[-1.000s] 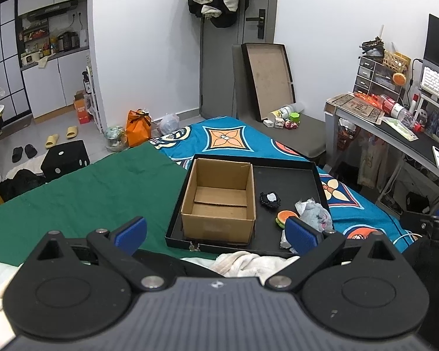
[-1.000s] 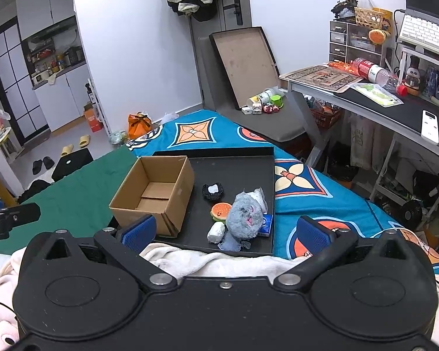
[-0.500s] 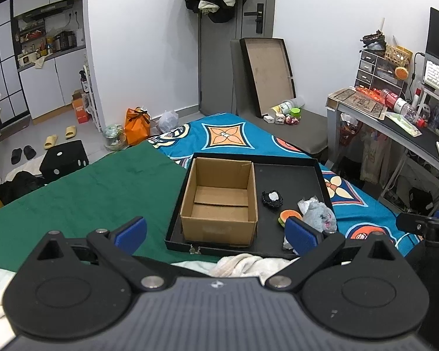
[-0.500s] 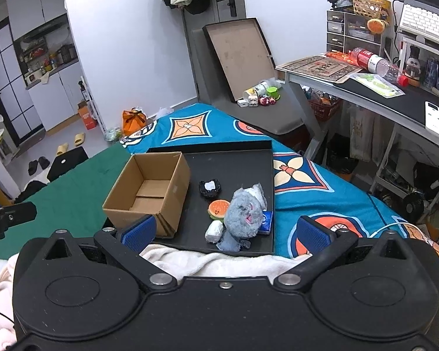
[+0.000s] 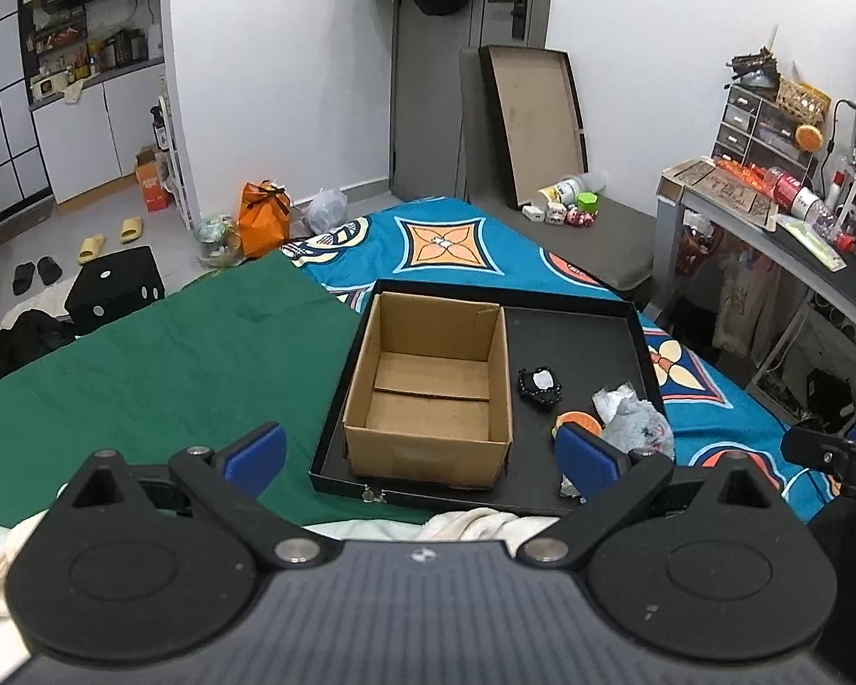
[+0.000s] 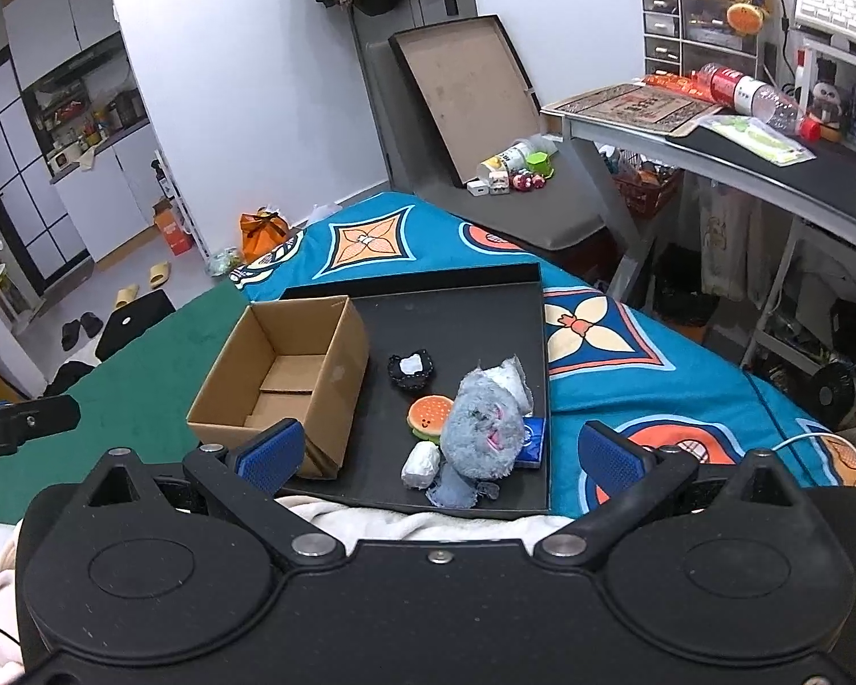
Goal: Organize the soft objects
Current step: 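Lower the right gripper onto the grey plush toy and close, then carry the grey plush with the right gripper into the cardboard box and release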
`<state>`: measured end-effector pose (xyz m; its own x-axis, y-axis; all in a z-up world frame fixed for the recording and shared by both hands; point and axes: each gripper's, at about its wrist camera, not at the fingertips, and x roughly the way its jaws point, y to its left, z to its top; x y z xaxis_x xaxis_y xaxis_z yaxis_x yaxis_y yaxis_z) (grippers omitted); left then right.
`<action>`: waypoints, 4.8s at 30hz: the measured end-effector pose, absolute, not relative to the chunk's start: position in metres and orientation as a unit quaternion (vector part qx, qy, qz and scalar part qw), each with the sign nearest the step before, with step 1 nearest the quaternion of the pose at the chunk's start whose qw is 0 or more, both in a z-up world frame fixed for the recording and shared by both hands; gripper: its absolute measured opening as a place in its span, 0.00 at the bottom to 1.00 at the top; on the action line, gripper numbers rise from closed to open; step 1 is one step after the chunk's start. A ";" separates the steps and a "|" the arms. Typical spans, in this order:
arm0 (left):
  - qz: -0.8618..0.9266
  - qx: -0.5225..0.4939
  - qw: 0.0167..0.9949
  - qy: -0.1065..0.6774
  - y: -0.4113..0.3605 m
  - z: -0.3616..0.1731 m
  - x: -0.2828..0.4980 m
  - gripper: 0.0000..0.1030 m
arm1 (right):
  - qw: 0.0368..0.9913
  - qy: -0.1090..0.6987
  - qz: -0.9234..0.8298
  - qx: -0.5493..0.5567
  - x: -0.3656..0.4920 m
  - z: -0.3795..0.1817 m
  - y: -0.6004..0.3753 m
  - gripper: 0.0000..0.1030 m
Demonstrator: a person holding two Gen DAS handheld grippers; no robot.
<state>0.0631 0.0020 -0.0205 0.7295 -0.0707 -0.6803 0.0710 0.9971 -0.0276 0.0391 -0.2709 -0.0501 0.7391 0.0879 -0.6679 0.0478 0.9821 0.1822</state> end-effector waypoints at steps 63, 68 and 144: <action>0.051 0.066 0.851 0.519 0.020 -0.178 0.245 0.60 | 0.855 0.497 -0.017 0.146 0.189 -0.217 -0.289 0.92; 0.054 0.071 0.848 0.523 0.020 -0.187 0.254 0.59 | 0.853 0.507 -0.017 0.124 0.194 -0.224 -0.282 0.87; -0.006 0.025 0.843 0.538 0.057 -0.205 0.254 0.11 | 0.907 0.404 0.119 0.000 0.264 -0.144 -0.118 0.86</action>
<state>0.2544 0.0572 -0.2047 0.4214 0.0166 -0.9067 0.0379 0.9986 0.0359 0.2640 -0.1181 -0.1439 0.6453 0.2152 -0.7330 -0.2151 0.9719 0.0960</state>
